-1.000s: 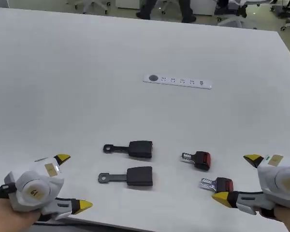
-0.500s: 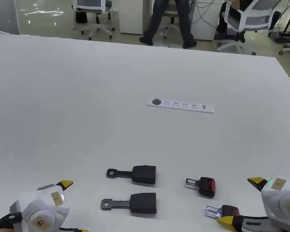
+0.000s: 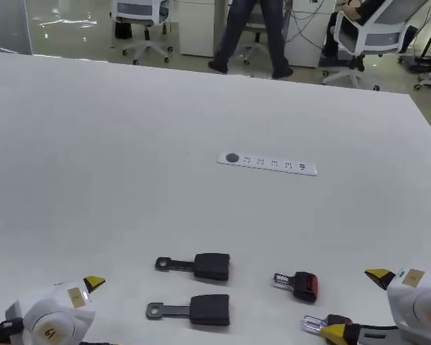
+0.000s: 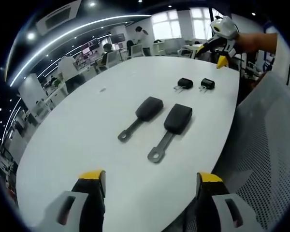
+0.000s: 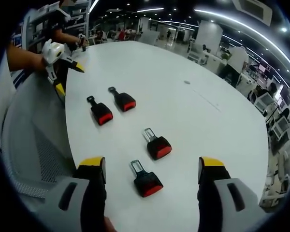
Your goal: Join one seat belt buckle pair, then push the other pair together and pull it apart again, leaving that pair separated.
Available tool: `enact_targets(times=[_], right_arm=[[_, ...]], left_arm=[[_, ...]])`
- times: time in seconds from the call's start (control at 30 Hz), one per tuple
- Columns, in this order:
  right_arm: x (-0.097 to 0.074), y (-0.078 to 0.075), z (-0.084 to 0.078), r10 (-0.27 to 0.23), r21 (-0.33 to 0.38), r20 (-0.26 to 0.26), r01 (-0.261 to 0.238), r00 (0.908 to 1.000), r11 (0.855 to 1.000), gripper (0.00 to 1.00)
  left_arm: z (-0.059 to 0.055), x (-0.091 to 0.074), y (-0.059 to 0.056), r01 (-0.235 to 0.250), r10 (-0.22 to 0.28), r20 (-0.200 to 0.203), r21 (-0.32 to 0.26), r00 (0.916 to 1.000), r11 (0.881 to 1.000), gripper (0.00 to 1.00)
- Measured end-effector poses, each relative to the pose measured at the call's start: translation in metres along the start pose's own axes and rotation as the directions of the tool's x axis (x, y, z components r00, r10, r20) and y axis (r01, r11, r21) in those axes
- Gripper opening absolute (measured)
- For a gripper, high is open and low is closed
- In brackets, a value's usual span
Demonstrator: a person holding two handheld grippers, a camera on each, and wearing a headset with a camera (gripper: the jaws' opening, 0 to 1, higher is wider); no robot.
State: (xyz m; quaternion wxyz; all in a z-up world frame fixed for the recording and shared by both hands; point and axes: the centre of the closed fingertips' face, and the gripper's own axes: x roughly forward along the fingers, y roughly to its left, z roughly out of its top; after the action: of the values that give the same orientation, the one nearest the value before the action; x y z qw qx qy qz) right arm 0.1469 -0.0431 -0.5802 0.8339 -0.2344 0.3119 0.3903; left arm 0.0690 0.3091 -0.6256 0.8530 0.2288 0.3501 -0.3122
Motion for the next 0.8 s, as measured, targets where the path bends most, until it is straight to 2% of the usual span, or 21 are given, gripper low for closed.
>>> enact_targets(times=[0.1,0.23,0.27,0.33,0.4,0.43,0.5,0.57,0.63,0.67,0.73,0.8], right_arm=[[0.001,-0.006,-0.006,-0.003,0.001,-0.005,0.003,1.0000,1.000,0.76],[0.001,-0.001,-0.012,0.016,-0.014,-0.017,-0.017,0.9997,1.000,0.71],[0.003,0.000,-0.013,0.020,-0.022,-0.017,-0.021,0.9996,1.000,0.71],[0.003,0.002,-0.008,0.033,-0.021,0.014,-0.033,0.9994,0.999,0.69],[0.004,0.006,-0.005,0.054,-0.025,0.027,-0.054,0.9981,0.998,0.64],[0.005,0.007,-0.006,0.063,-0.026,0.023,-0.062,0.9978,0.998,0.62],[0.006,0.008,-0.008,0.073,-0.041,0.015,-0.072,0.9972,0.997,0.60],[0.009,0.011,-0.012,0.100,-0.054,0.005,-0.100,0.9950,0.994,0.56],[0.010,0.009,-0.014,0.107,-0.071,-0.008,-0.107,0.9943,0.992,0.53],[0.012,0.008,-0.017,0.111,-0.074,-0.013,-0.111,0.9938,0.991,0.52],[0.017,0.006,-0.023,0.127,-0.078,-0.026,-0.128,0.9916,0.989,0.50],[0.020,0.006,-0.030,0.140,-0.095,-0.051,-0.145,0.9888,0.985,0.49]], left_arm=[[-0.002,0.000,-0.001,0.010,-0.009,-0.015,0.013,0.9998,1.000,0.78],[0.000,0.003,0.001,0.029,-0.027,-0.035,0.048,0.9990,0.998,0.77],[0.003,0.005,0.002,0.030,-0.028,-0.037,0.070,0.9989,0.997,0.76],[0.008,0.007,0.004,0.041,-0.039,-0.034,0.077,0.9987,0.996,0.73],[0.017,0.012,0.004,0.065,-0.064,-0.016,0.079,0.9979,0.995,0.71],[0.024,0.014,0.000,0.082,-0.081,-0.010,0.088,0.9967,0.993,0.70],[0.032,0.020,-0.003,0.103,-0.102,-0.013,0.128,0.9947,0.986,0.70],[0.039,0.026,-0.007,0.129,-0.129,-0.012,0.138,0.9916,0.982,0.69],[0.044,0.031,-0.012,0.152,-0.151,-0.021,0.154,0.9883,0.976,0.66],[0.046,0.035,-0.017,0.181,-0.178,-0.034,0.160,0.9835,0.970,0.62],[0.054,0.040,-0.022,0.197,-0.193,-0.040,0.182,0.9803,0.963,0.58],[0.059,0.046,-0.026,0.218,-0.214,-0.040,0.211,0.9759,0.953,0.58]])
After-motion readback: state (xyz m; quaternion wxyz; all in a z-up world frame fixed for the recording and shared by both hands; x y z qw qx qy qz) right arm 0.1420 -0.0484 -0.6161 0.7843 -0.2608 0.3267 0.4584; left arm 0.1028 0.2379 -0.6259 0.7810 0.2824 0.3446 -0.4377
